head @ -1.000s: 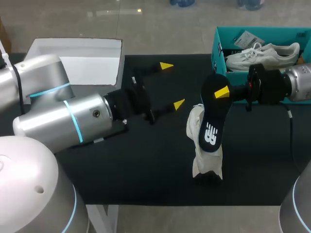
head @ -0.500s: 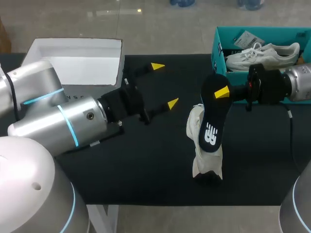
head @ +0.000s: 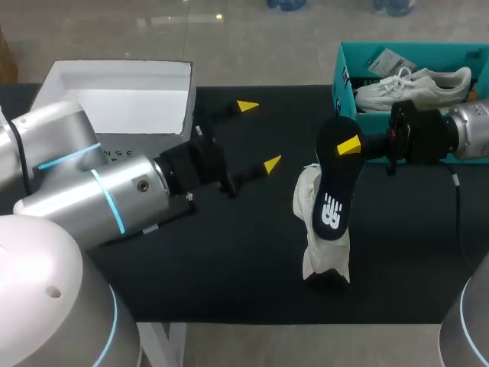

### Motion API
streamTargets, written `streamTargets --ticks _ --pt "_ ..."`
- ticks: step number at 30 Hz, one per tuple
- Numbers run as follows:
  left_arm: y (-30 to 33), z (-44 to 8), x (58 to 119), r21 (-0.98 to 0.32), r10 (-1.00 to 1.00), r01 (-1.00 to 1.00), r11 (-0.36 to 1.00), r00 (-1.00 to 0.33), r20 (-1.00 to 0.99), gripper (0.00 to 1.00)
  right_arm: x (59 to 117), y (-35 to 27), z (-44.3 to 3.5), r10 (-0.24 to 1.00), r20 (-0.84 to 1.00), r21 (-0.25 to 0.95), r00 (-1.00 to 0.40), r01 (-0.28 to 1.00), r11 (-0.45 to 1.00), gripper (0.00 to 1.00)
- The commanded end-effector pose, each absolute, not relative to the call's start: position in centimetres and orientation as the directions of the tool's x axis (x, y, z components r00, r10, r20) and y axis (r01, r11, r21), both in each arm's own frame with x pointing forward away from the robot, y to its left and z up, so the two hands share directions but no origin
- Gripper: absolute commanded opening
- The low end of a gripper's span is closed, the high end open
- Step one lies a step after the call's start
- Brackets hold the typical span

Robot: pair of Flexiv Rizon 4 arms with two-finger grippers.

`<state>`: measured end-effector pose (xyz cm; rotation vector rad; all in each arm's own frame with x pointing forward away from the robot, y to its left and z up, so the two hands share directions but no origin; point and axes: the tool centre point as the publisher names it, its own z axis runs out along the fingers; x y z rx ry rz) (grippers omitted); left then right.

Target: Take the shoe out of the shoebox, open the shoe tongue, remove and reinsert the insole, then place the shoe into the shoebox

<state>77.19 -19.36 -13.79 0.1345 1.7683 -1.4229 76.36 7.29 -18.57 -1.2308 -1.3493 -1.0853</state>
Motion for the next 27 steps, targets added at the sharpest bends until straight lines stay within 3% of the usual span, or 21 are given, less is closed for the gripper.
streamTargets --ticks 1,27 --pt "-19.5 -13.9 77.1 -0.755 -0.406 0.553 0.351 -0.637 -0.655 1.00 76.3 7.3 -18.6 0.129 0.992 0.002 -0.013 0.996 0.088 0.00" --pt "-18.4 -11.5 79.0 -0.905 -0.440 0.280 0.320 -0.802 -0.404 1.00 76.3 7.3 -18.6 0.129 0.992 0.002 -0.013 0.996 0.088 0.00"
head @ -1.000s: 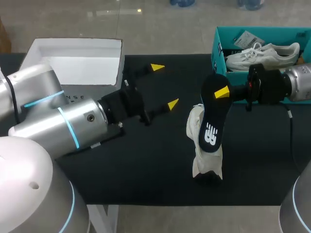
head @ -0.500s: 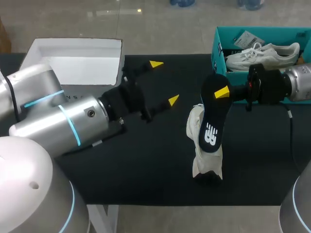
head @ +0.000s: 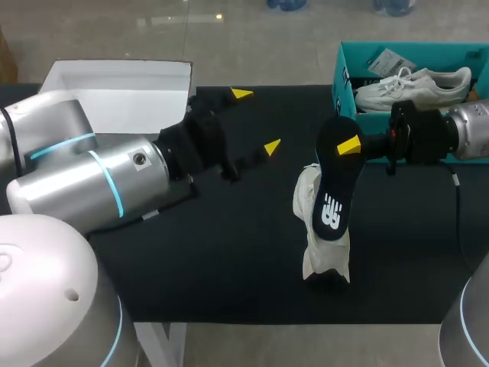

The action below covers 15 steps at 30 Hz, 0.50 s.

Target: Take the shoe out of the shoebox, open the shoe tongue, remove and reinsert the insole, then place the shoe into the shoebox

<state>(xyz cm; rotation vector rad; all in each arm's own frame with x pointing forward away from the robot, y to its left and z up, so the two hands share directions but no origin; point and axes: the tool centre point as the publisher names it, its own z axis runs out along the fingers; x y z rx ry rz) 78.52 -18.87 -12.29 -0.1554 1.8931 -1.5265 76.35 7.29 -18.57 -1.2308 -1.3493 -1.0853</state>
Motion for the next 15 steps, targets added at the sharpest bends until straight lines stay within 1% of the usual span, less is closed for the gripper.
streamTargets --ticks 1,7,15 --pt "-18.4 -11.4 79.1 -0.911 -0.446 0.256 0.323 -0.808 -0.385 1.00 76.3 7.3 -18.6 0.129 0.992 0.002 -0.013 0.996 0.088 0.00" --pt "-18.4 -11.5 80.1 -0.927 -0.472 0.158 0.341 -0.824 -0.314 1.00 76.3 7.3 -18.6 0.129 0.992 0.002 -0.013 0.996 0.088 0.00" --pt "-18.2 -11.3 81.0 -0.934 -0.497 0.102 0.342 -0.824 -0.271 1.00 76.3 7.3 -18.6 0.129 0.992 0.002 -0.013 0.996 0.088 0.00"
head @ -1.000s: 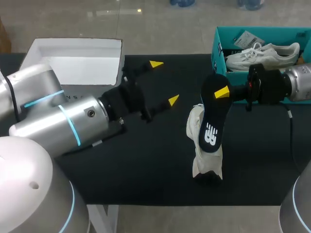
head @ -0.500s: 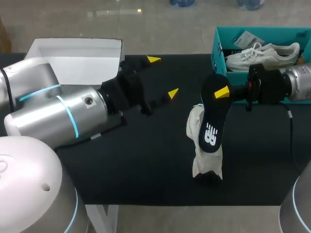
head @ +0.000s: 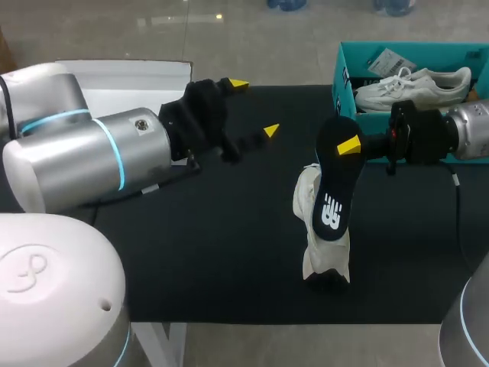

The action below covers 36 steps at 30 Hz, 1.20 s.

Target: Take the shoe out of the shoebox, open the shoe tongue, remove and reinsert the insole, then place the shoe into the shoebox

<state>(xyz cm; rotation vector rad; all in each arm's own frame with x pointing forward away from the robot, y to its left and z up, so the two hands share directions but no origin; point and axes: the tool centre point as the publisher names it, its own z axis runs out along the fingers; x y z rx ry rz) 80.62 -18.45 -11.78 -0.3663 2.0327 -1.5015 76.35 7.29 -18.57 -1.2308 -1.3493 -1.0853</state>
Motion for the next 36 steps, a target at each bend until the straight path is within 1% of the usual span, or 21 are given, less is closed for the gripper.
streamTargets --ticks 1,16,36 --pt "-18.1 -11.3 81.0 -0.937 -0.500 0.095 0.336 -0.825 -0.263 1.00 76.3 7.3 -18.6 0.129 0.992 0.002 -0.013 0.996 0.088 0.00" --pt "-17.4 -11.2 82.2 -0.953 -0.545 0.000 0.304 -0.820 -0.174 1.00 76.3 7.3 -18.6 0.129 0.992 0.002 -0.013 0.996 0.088 0.00" --pt "-17.3 -11.1 82.1 -0.958 -0.554 0.004 0.287 -0.815 -0.170 1.00 76.3 7.3 -18.6 0.129 0.992 0.002 -0.013 0.996 0.088 0.00"
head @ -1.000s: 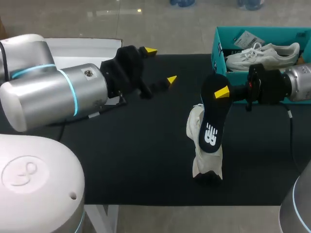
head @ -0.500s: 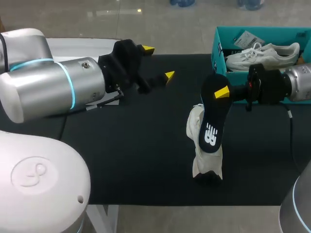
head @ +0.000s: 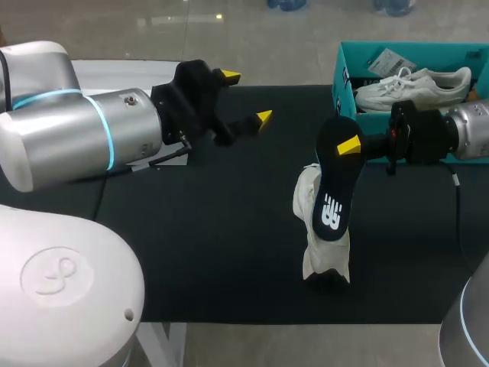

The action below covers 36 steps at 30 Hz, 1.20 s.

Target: Take the shoe out of the shoebox, open the shoe tongue, remove and reinsert the insole, then place the shoe into the shoebox

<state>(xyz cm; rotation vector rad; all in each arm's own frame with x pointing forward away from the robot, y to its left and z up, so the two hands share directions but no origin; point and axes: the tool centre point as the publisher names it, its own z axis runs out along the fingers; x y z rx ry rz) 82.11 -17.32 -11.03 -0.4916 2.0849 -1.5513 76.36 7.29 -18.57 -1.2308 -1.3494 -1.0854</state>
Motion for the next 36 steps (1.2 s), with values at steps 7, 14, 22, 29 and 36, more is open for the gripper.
streamTargets --ticks 7,14,22,29,36 --pt "-17.3 -11.1 82.1 -0.958 -0.554 0.004 0.287 -0.815 -0.170 1.00 76.3 7.3 -18.6 0.129 0.992 0.002 -0.013 0.996 0.088 0.00" --pt "-17.3 -11.1 82.1 -0.958 -0.554 0.004 0.287 -0.815 -0.170 1.00 76.3 7.3 -18.6 0.129 0.992 0.002 -0.013 0.996 0.088 0.00" --pt "-17.0 -10.3 82.8 -0.968 -0.585 -0.035 0.249 -0.802 -0.121 1.00 76.3 7.3 -18.6 0.129 0.992 0.002 -0.013 0.996 0.088 0.00" --pt "-16.6 -10.7 83.1 -0.972 -0.606 -0.110 0.209 -0.795 -0.040 1.00 76.3 7.3 -18.6 0.129 0.992 0.002 -0.013 0.996 0.088 0.00" --pt "-15.9 -10.3 83.6 -0.966 -0.625 -0.201 0.159 -0.778 0.059 1.00 76.3 7.3 -18.6 0.129 0.992 0.002 -0.013 0.996 0.088 0.00"
